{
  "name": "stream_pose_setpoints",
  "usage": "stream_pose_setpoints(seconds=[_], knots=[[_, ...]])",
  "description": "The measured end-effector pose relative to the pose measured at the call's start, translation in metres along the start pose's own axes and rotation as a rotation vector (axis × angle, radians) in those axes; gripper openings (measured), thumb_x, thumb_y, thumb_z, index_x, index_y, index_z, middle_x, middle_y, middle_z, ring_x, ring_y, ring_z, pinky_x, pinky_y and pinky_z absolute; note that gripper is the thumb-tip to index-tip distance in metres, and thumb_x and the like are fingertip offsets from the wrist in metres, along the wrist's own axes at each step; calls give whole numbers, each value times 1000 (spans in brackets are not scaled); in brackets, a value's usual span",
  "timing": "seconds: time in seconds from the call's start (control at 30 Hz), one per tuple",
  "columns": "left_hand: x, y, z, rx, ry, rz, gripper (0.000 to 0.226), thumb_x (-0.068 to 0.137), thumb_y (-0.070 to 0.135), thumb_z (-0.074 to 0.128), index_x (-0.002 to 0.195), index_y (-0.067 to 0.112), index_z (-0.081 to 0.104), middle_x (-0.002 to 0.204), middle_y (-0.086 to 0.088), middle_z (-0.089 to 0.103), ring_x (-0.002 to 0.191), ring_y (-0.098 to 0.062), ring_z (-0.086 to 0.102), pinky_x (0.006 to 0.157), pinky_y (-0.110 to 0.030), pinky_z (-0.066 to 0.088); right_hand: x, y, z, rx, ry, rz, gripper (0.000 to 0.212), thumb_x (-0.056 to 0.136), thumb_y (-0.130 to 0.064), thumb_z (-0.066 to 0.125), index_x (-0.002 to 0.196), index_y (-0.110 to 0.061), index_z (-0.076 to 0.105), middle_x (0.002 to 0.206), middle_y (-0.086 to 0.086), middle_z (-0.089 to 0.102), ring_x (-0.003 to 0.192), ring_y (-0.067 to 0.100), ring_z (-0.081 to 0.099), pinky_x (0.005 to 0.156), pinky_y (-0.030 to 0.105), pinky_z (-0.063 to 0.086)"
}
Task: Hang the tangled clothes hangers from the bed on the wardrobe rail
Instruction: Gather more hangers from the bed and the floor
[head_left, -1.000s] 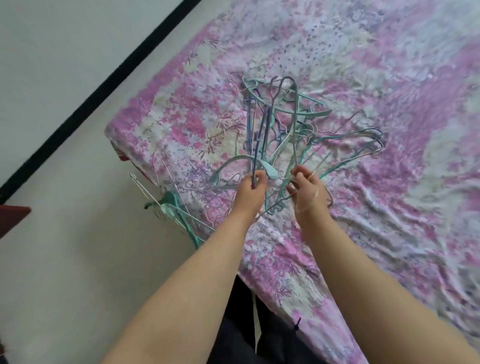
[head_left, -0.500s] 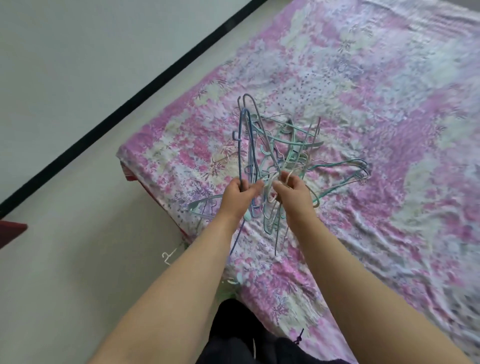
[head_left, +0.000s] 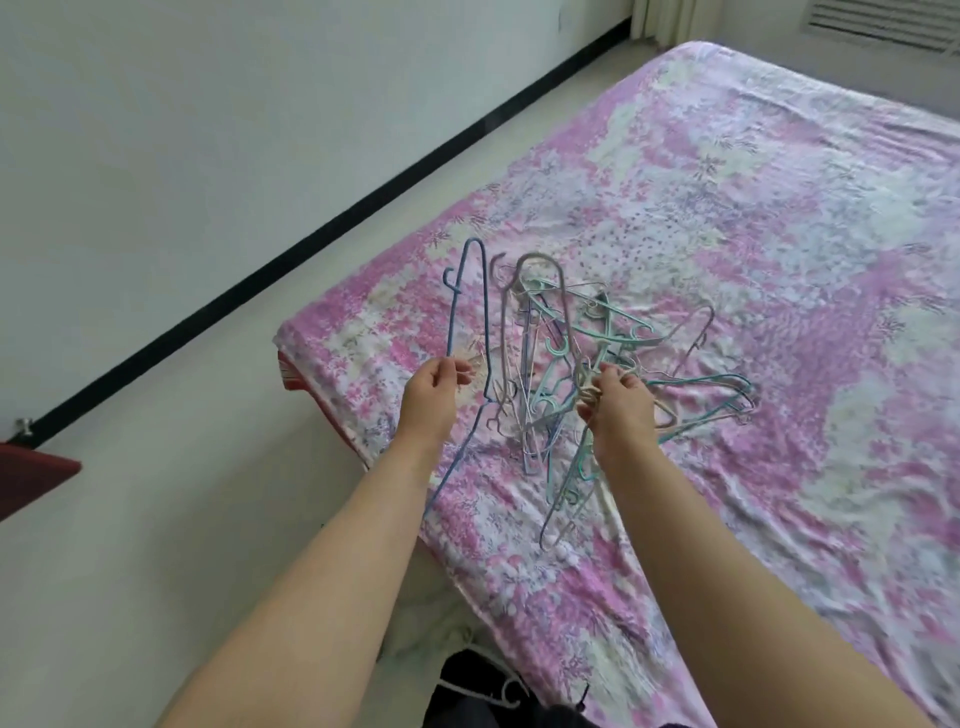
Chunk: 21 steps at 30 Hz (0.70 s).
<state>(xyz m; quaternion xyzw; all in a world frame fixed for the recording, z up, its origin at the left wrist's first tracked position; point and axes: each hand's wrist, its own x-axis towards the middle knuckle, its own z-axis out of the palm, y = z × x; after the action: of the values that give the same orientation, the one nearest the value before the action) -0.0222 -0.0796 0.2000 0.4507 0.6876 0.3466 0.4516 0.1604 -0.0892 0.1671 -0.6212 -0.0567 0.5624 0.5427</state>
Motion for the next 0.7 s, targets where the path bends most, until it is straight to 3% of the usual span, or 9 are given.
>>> stream_pose_setpoints(seconds=[0.1,0.13,0.17,0.23,0.3,0.37,0.43,0.57,0.7], knots=[[-6,11,-6,-8,-150,-13,29,102,34,42,116,15,58,118,0,61,82,-16,52,94,-43,42,-12,-1,11,5,-117,12,17,98,-8,48,87,-18,56,82,3,49,60,12,45,54,25,42],[-6,13,-8,-19,-185,-10,34,100,37,45,123,13,55,122,-2,59,88,-6,34,97,-44,41,-16,-2,14,15,-157,10,16,98,-8,49,88,-17,57,80,3,49,60,12,45,54,25,42],[-5,14,-11,-42,-202,-8,43,97,45,49,125,13,52,126,-3,57,127,-29,35,100,-47,39,-20,-2,16,23,-191,5,14,98,-8,49,91,-15,59,80,3,50,61,12,46,54,24,43],[-6,15,-18,-121,-228,15,71,78,72,53,119,13,52,127,-3,59,120,-34,48,94,-44,43,-25,-3,20,34,-237,5,11,99,-8,48,101,-10,58,82,4,49,64,13,47,55,23,44],[-8,18,-23,-195,-279,48,90,57,90,50,104,14,50,109,2,69,91,-19,55,64,-26,40,-27,-7,25,36,-264,27,11,100,-10,46,107,-7,54,88,6,50,68,14,49,55,24,46],[-10,19,-26,-237,-330,77,100,45,96,49,100,14,47,82,8,71,67,-9,42,52,-21,29,-27,-15,31,57,-276,85,10,100,-10,45,104,-7,54,96,8,49,75,17,51,54,23,47],[-10,21,-30,-295,-346,80,103,39,98,47,101,16,50,72,7,65,58,-8,32,50,-21,27,-27,-24,37,97,-287,156,11,99,-6,45,97,-8,56,102,10,47,83,23,52,49,23,49],[-18,30,-49,-165,-394,158,93,49,89,55,109,17,52,81,2,56,57,-3,37,51,-17,33,-26,-37,47,11,-289,238,16,99,1,38,94,-2,53,107,12,42,74,25,54,48,28,55],[-21,27,-57,186,-199,185,36,90,52,51,93,17,57,77,-6,66,76,-7,61,79,-27,43,-39,-44,63,-88,-371,267,16,100,-1,36,113,3,44,101,14,41,72,31,57,46,38,58]])
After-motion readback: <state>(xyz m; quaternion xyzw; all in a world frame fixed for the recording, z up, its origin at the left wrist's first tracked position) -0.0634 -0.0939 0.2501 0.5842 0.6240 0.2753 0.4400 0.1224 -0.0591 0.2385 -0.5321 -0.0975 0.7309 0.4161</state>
